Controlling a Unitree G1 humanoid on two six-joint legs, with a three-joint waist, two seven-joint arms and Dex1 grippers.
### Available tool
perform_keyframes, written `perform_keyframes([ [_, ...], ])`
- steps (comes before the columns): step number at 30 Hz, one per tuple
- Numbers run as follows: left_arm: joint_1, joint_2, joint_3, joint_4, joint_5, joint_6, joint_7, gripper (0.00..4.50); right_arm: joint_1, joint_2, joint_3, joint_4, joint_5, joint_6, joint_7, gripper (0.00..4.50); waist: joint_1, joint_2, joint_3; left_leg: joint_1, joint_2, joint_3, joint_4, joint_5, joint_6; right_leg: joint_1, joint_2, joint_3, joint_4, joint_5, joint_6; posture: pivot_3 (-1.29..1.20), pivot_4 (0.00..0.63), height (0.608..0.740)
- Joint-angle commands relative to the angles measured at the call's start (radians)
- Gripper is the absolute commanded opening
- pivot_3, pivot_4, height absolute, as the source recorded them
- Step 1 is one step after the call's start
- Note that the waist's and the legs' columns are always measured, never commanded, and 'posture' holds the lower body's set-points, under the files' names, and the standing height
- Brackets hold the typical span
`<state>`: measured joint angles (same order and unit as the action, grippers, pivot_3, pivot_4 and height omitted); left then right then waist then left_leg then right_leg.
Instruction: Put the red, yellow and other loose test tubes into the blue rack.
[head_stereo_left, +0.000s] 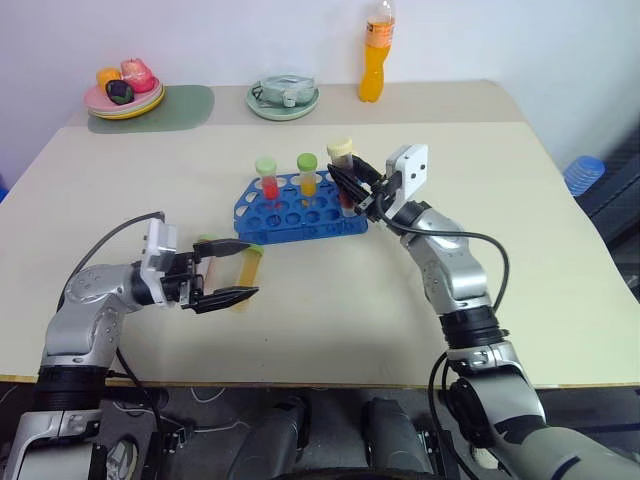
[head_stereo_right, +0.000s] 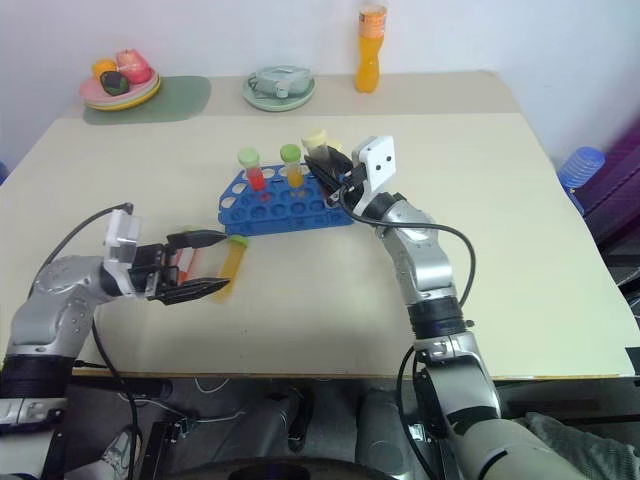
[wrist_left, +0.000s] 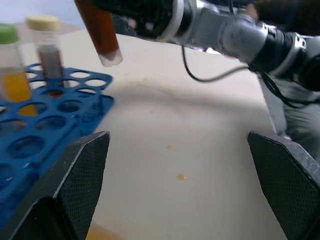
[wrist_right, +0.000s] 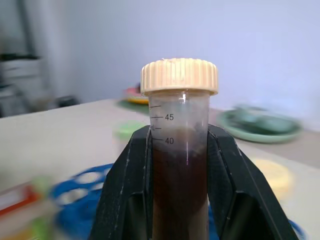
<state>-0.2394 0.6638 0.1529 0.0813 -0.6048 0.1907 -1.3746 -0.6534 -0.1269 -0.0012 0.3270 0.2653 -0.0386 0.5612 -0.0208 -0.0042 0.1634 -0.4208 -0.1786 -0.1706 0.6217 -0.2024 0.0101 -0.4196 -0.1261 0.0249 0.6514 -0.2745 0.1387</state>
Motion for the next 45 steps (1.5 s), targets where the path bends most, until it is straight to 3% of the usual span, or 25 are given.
perform_keyframes([
  [1, 0.014, 0.001, 0.045, -0.028, -0.026, -0.003, 0.02, 4.5, -0.043, 0.041, -0.023, 0.079, -0.038, -0.155, -0.06, 0.83, 0.0, 0.0, 0.0, 0.0, 0.0, 0.0, 0.0, 0.0, 0.0, -0.001, 0.0, 0.0, 0.001, 0.0, 0.0, 0.0, 0.15, 0.74],
  [8, 0.034, 0.007, 0.065, -0.063, -0.036, 0.002, 0.044, 4.5, -0.059, 0.099, -0.013, 0.275, -0.092, -0.322, -0.096, 0.83, -0.014, 0.0, 0.0, 0.003, 0.005, 0.0, -0.008, 0.003, -0.005, -0.003, 0.004, 0.001, 0.003, 0.002, -0.003, 0.0, 0.15, 0.74],
  [40, 0.101, 0.012, 0.123, -0.145, -0.082, 0.062, 0.112, 4.5, -0.134, 0.195, -0.065, 0.749, -0.132, -0.618, -0.165, 0.83, -0.026, 0.001, -0.001, 0.013, 0.014, 0.001, -0.013, 0.002, -0.007, 0.001, 0.013, 0.004, 0.003, 0.004, -0.009, 0.0, 0.15, 0.74],
  [45, 0.101, -0.007, 0.141, -0.153, -0.096, 0.074, 0.162, 4.5, -0.107, 0.18, -0.037, 0.76, -0.194, -0.714, -0.18, 3.28, -0.026, 0.001, -0.001, 0.013, 0.014, 0.001, -0.013, 0.002, -0.007, 0.001, 0.014, 0.004, 0.003, 0.004, -0.009, 0.0, 0.15, 0.74],
])
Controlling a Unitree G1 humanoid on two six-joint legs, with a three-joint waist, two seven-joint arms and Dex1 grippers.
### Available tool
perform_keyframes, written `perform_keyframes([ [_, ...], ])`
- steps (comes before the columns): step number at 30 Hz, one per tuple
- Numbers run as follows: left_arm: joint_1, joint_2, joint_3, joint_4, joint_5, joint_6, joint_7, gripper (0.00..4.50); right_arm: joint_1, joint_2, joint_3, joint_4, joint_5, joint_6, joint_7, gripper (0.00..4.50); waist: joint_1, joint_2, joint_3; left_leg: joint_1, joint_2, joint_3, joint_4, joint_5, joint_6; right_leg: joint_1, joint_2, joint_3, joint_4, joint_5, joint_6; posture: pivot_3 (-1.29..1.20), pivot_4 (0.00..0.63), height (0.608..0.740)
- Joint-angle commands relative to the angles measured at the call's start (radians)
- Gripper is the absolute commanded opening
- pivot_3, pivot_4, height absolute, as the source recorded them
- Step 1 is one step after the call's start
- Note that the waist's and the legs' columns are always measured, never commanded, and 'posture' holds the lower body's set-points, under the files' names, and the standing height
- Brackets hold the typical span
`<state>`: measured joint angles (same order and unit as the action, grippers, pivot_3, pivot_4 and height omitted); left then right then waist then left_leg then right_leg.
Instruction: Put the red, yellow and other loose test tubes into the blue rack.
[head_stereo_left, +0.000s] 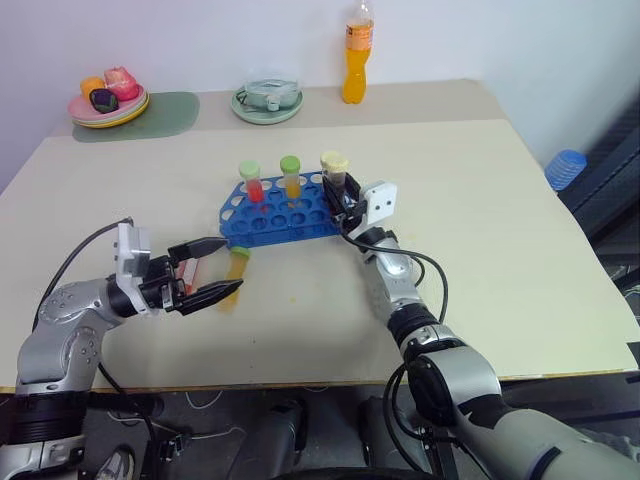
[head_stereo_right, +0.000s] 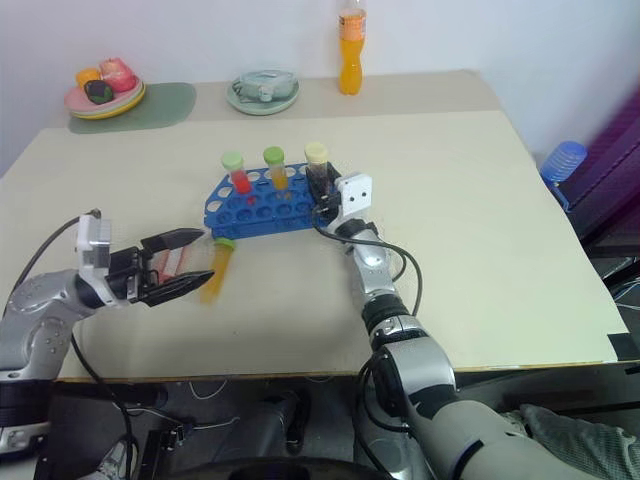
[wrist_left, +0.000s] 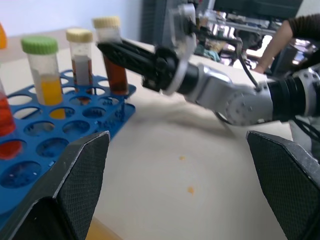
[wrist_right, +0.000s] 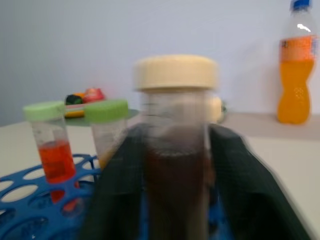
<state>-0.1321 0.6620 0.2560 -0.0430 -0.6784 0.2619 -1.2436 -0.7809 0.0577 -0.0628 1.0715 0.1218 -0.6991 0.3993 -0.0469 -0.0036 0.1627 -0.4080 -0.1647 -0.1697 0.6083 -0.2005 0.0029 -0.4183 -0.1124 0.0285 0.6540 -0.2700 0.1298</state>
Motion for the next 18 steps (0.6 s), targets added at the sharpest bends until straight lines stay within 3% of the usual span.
perform_keyframes([
  [1, -0.016, -0.015, 0.043, -0.026, -0.019, -0.003, 0.057, 4.5, 0.028, -0.013, 0.037, 0.013, -0.073, -0.068, -0.028, 3.88, -0.001, 0.0, 0.0, 0.0, 0.0, 0.0, 0.0, 0.0, 0.0, 0.0, 0.0, 0.0, 0.0, 0.0, 0.0, 0.0, 0.15, 0.74],
  [2, -0.024, -0.023, 0.047, -0.023, -0.015, -0.009, 0.079, 4.5, 0.035, -0.02, 0.047, 0.009, -0.09, -0.079, -0.034, 4.41, -0.001, 0.0, 0.0, 0.0, 0.0, 0.0, -0.001, 0.0, 0.0, -0.001, 0.0, 0.0, 0.0, 0.0, 0.0, 0.0, 0.15, 0.74],
  [3, -0.027, -0.028, 0.05, -0.023, -0.014, -0.012, 0.095, 4.5, 0.039, -0.023, 0.052, 0.006, -0.1, -0.087, -0.038, 4.47, 0.0, 0.0, 0.0, 0.0, 0.0, 0.0, -0.001, 0.0, 0.0, -0.001, 0.0, 0.0, 0.0, 0.0, 0.0, 0.0, 0.15, 0.74],
  [11, 0.003, -0.079, 0.05, -0.144, 0.069, 0.04, 0.392, 4.5, 0.117, -0.084, 0.094, -0.159, -0.131, -0.088, -0.013, 4.47, 0.005, -0.001, 0.0, 0.0, 0.001, 0.0, 0.0, 0.001, -0.002, 0.001, 0.0, 0.001, -0.001, 0.0, 0.0, 0.0, 0.15, 0.74],
  [18, 0.052, -0.076, 0.051, -0.332, 0.078, 0.178, 0.593, 4.5, 0.311, -0.201, 0.139, -0.504, -0.141, 0.077, 0.051, 4.47, 0.013, -0.001, -0.001, 0.0, 0.001, 0.0, 0.0, 0.0, 0.0, 0.002, 0.0, 0.0, -0.002, 0.0, 0.0, 0.0, 0.15, 0.74],
])
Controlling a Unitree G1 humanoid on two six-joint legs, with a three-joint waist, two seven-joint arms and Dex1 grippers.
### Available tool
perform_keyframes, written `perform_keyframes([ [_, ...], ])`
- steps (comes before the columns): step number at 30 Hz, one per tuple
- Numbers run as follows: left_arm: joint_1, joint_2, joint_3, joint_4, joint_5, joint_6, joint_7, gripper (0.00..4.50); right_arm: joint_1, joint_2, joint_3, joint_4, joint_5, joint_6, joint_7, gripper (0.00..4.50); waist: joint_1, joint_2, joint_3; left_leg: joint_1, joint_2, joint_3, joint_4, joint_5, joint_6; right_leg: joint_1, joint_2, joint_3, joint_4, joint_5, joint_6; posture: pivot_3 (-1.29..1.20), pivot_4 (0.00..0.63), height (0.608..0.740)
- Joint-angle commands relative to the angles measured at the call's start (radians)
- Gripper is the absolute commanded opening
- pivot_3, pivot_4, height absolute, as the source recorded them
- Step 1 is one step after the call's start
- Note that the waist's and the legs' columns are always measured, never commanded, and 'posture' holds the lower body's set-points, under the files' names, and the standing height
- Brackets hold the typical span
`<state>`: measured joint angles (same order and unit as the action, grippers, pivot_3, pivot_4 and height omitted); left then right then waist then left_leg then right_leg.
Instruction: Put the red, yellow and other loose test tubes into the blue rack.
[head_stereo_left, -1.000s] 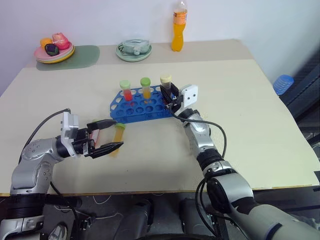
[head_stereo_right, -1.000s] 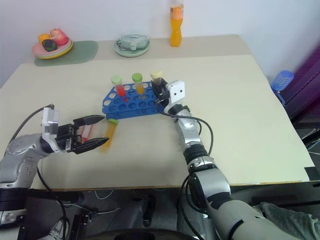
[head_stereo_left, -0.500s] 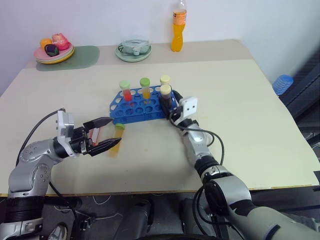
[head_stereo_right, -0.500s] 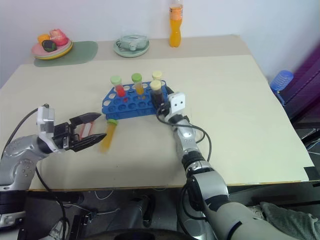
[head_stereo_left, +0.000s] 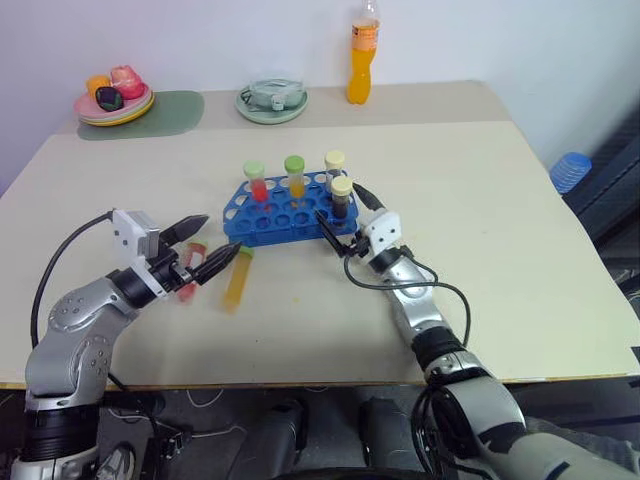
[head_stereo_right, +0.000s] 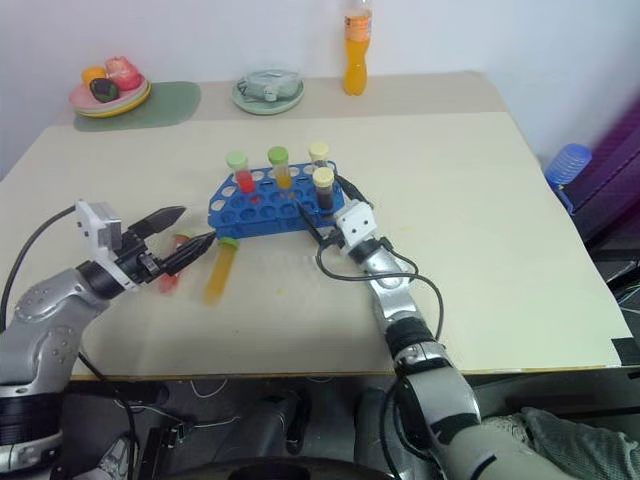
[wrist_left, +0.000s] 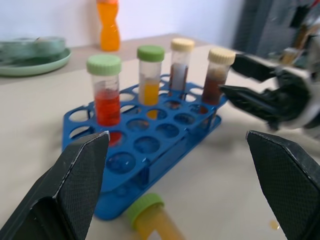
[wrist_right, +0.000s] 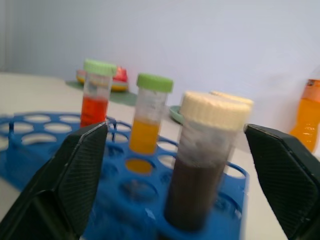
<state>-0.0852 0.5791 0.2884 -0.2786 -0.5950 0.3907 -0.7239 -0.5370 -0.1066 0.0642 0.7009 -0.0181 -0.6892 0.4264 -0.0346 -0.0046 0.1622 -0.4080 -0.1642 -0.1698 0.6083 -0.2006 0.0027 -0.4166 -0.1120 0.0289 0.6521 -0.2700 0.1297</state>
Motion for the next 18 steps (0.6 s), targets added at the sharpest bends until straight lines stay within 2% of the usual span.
perform_keyframes([
  [1, 0.008, 0.007, 0.022, -0.115, -0.017, 0.069, 0.089, 4.5, 0.09, -0.048, 0.016, -0.179, 0.001, 0.099, 0.027, 4.47, 0.002, 0.0, 0.0, 0.0, 0.0, 0.0, 0.0, 0.0, 0.0, 0.0, 0.0, 0.0, 0.0, 0.0, 0.0, 0.0, 0.15, 0.74],
  [5, 0.01, 0.008, 0.033, -0.198, -0.019, 0.204, 0.237, 4.5, 0.222, -0.129, 0.003, -0.432, 0.064, 0.273, 0.084, 4.47, 0.012, 0.0, 0.0, 0.0, 0.0, 0.0, 0.0, -0.001, 0.001, 0.0, 0.0, 0.0, -0.001, 0.0, 0.0, 0.0, 0.15, 0.74],
  [8, -0.045, -0.012, 0.049, -0.267, -0.072, 0.432, 0.43, 4.5, 0.317, -0.223, -0.046, -0.626, 0.131, 0.402, 0.126, 4.47, 0.021, 0.0, 0.0, 0.0, 0.0, 0.001, 0.0, -0.001, 0.001, 0.004, -0.001, 0.0, -0.001, 0.0, 0.0, 0.0, 0.15, 0.74],
  [11, -0.16, -0.041, 0.086, -0.304, -0.137, 0.775, 0.627, 4.5, 0.373, -0.334, -0.092, -0.773, 0.194, 0.517, 0.187, 4.47, 0.027, -0.001, 0.001, -0.001, 0.0, 0.0, 0.002, -0.002, 0.002, 0.005, -0.001, 0.0, -0.001, 0.0, 0.0, 0.0, 0.15, 0.74],
  [13, -0.248, -0.053, 0.101, -0.308, -0.176, 0.966, 0.667, 4.5, 0.384, -0.406, -0.113, -0.852, 0.246, 0.589, 0.24, 4.47, 0.028, -0.001, 0.001, -0.001, 0.0, 0.0, 0.003, -0.002, 0.003, 0.006, -0.001, -0.001, -0.002, 0.0, 0.001, 0.0, 0.15, 0.74],
  [16, -0.374, -0.152, 0.169, -0.306, -0.201, 1.139, 0.721, 4.5, 0.385, -0.497, -0.143, -0.95, 0.345, 0.697, 0.322, 4.47, 0.024, -0.002, 0.002, -0.001, 0.0, 0.001, 0.003, -0.003, 0.003, 0.007, -0.001, -0.002, -0.003, -0.001, 0.001, 0.0, 0.15, 0.74],
  [18, -0.427, -0.181, 0.175, -0.277, -0.209, 1.212, 0.769, 4.5, 0.388, -0.567, -0.172, -1.006, 0.409, 0.768, 0.383, 4.47, 0.023, -0.003, 0.002, -0.001, 0.0, 0.001, 0.004, -0.004, 0.002, 0.007, -0.001, -0.002, -0.003, -0.001, 0.001, 0.0, 0.15, 0.74],
])
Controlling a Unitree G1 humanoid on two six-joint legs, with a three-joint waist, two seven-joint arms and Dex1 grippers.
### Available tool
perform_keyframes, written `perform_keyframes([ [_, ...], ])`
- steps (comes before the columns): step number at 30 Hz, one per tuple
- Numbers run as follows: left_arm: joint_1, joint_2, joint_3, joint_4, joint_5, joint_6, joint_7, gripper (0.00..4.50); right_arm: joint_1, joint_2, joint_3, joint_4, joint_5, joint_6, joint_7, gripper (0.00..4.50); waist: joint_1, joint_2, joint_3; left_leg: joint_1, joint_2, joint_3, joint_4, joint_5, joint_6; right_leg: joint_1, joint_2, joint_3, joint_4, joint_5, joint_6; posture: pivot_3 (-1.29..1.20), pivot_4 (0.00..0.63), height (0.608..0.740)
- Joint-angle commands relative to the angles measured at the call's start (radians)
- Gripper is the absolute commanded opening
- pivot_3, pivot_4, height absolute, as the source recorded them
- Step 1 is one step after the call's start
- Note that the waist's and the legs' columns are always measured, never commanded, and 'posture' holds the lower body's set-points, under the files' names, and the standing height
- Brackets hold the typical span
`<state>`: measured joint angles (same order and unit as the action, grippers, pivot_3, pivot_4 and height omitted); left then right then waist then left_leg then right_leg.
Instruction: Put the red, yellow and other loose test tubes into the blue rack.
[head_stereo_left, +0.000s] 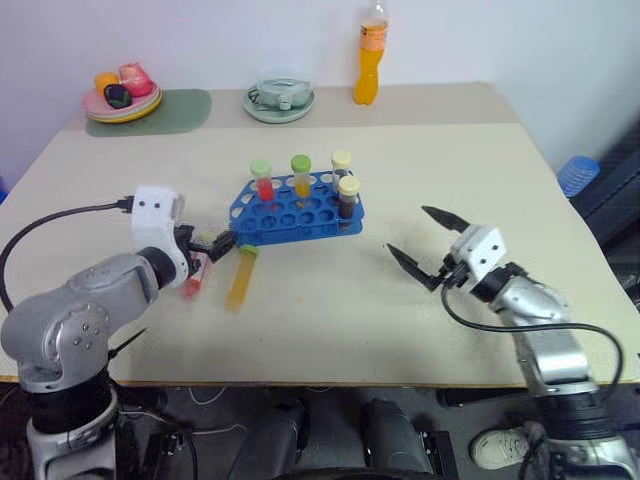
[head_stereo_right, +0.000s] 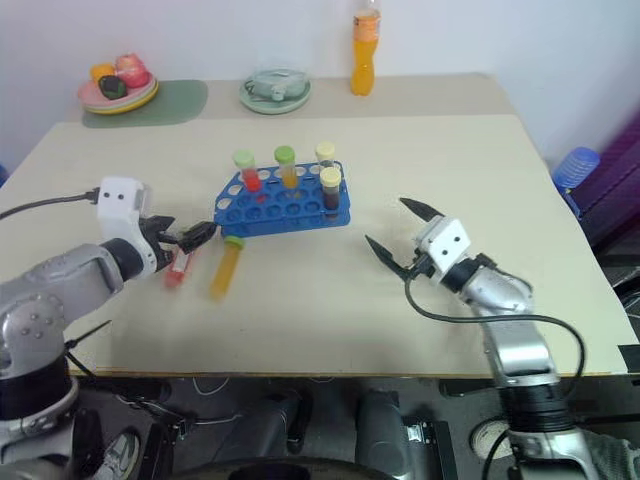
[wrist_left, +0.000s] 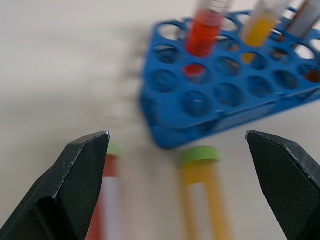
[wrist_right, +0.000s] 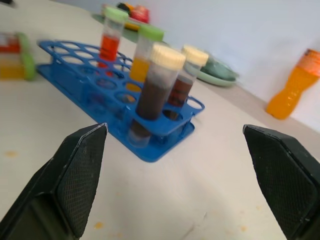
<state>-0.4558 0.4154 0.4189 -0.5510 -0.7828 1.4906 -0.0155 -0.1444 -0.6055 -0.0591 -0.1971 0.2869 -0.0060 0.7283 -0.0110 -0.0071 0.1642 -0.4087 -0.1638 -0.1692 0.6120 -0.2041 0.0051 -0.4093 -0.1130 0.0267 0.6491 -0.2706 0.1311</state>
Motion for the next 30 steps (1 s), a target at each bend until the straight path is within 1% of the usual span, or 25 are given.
perform_keyframes([
  [1, -0.069, -0.023, 0.043, 0.004, -0.027, 0.124, 0.076, 4.5, 0.003, -0.099, -0.059, -0.132, 0.132, 0.114, 0.11, 4.47, 0.0, -0.001, 0.0, 0.0, 0.0, 0.0, 0.0, 0.0, 0.0, 0.0, -0.001, 0.0, 0.0, 0.0, 0.0, 0.0, 0.15, 0.74],
  [5, -0.072, 0.011, -0.001, 0.103, -0.106, 0.124, 0.179, 4.5, 0.047, -0.201, -0.095, -0.213, 0.232, 0.239, 0.196, 4.47, 0.002, -0.002, 0.001, 0.0, 0.001, 0.001, 0.001, -0.001, 0.0, 0.0, -0.001, 0.0, -0.001, 0.0, 0.0, 0.0, 0.15, 0.74],
  [9, -0.093, 0.035, -0.048, 0.2, -0.233, 0.124, 0.325, 4.5, 0.066, -0.245, -0.114, -0.261, 0.28, 0.304, 0.233, 4.47, 0.008, -0.005, 0.003, 0.0, 0.001, 0.001, 0.002, -0.002, 0.0, 0.001, -0.002, 0.0, -0.002, 0.0, 0.0, 0.0, 0.15, 0.74],
  [12, -0.145, 0.022, -0.058, 0.29, -0.325, 0.124, 0.464, 4.5, 0.065, -0.249, -0.121, -0.289, 0.307, 0.336, 0.241, 4.47, 0.022, -0.007, 0.004, 0.0, 0.001, 0.002, 0.002, -0.002, 0.0, 0.001, -0.003, 0.0, -0.002, 0.0, 0.0, 0.0, 0.15, 0.74],
  [16, -0.19, 0.009, -0.091, 0.395, -0.452, 0.124, 0.625, 4.5, 0.06, -0.249, -0.118, -0.299, 0.302, 0.347, 0.248, 4.47, 0.026, -0.009, 0.005, -0.001, 0.001, 0.002, 0.003, -0.002, 0.001, 0.001, -0.003, 0.0, -0.003, 0.0, 0.0, 0.0, 0.15, 0.74],
  [20, -0.224, -0.028, -0.101, 0.457, -0.525, 0.124, 0.792, 4.5, 0.052, -0.243, -0.118, -0.314, 0.3, 0.357, 0.24, 4.47, 0.027, -0.009, 0.005, -0.001, 0.001, 0.002, 0.003, -0.002, 0.001, 0.001, -0.004, 0.0, -0.003, 0.0, 0.0, 0.0, 0.15, 0.74],
  [25, -0.252, 0.012, -0.158, 0.522, -0.662, 0.124, 0.921, 4.5, 0.043, -0.237, -0.115, -0.334, 0.3, 0.374, 0.223, 4.47, 0.024, -0.009, 0.005, -0.001, 0.001, 0.002, 0.003, -0.002, 0.001, 0.0, -0.003, 0.0, -0.002, 0.0, 0.0, 0.0, 0.15, 0.74],
  [30, -0.291, 0.043, -0.221, 0.624, -0.769, 0.119, 1.058, 4.5, 0.029, -0.237, -0.116, -0.32, 0.296, 0.375, 0.22, 4.47, 0.027, -0.009, 0.005, -0.001, 0.001, 0.002, 0.004, -0.002, 0.0, 0.0, -0.003, 0.0, -0.002, 0.0, 0.0, 0.0, 0.15, 0.74],
])
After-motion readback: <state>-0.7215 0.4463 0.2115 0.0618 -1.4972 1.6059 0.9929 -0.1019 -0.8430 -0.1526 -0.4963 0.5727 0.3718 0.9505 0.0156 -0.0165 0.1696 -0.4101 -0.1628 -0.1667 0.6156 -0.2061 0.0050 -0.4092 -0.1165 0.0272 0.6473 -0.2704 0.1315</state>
